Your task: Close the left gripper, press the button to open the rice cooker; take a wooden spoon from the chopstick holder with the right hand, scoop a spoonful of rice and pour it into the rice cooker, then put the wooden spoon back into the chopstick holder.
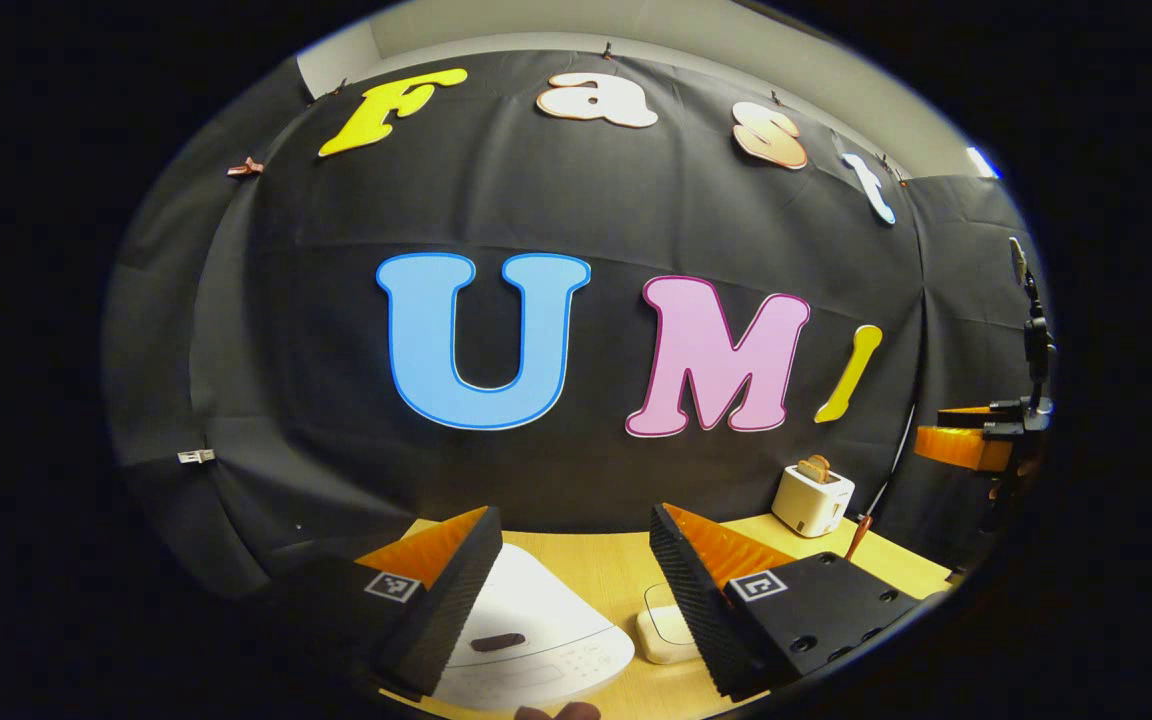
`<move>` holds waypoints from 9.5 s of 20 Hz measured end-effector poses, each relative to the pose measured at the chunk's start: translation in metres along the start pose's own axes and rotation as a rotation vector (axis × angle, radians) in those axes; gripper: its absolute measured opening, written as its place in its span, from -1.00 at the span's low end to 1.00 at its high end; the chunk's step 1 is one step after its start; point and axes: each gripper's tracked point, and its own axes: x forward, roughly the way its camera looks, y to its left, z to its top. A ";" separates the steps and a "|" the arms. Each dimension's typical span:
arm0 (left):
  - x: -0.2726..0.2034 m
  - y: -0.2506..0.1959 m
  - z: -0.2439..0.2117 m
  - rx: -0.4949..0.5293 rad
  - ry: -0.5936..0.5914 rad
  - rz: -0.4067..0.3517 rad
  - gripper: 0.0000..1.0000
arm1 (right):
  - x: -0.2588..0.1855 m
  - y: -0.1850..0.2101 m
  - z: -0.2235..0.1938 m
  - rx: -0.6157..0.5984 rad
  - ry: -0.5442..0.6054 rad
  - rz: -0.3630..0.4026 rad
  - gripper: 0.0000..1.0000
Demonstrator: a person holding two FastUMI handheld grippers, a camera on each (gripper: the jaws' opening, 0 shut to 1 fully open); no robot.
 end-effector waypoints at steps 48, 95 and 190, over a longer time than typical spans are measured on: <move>0.042 0.061 -0.196 -0.004 0.466 0.079 -0.88 | -0.016 -0.033 -0.024 0.005 0.051 -0.074 0.95; 0.025 0.022 -0.035 0.021 0.097 0.173 0.84 | 0.039 -0.141 -0.220 0.271 0.307 -0.126 0.96; -0.029 0.106 -0.084 -0.142 0.164 0.226 0.88 | 0.167 0.101 -0.315 0.774 0.559 0.088 -0.64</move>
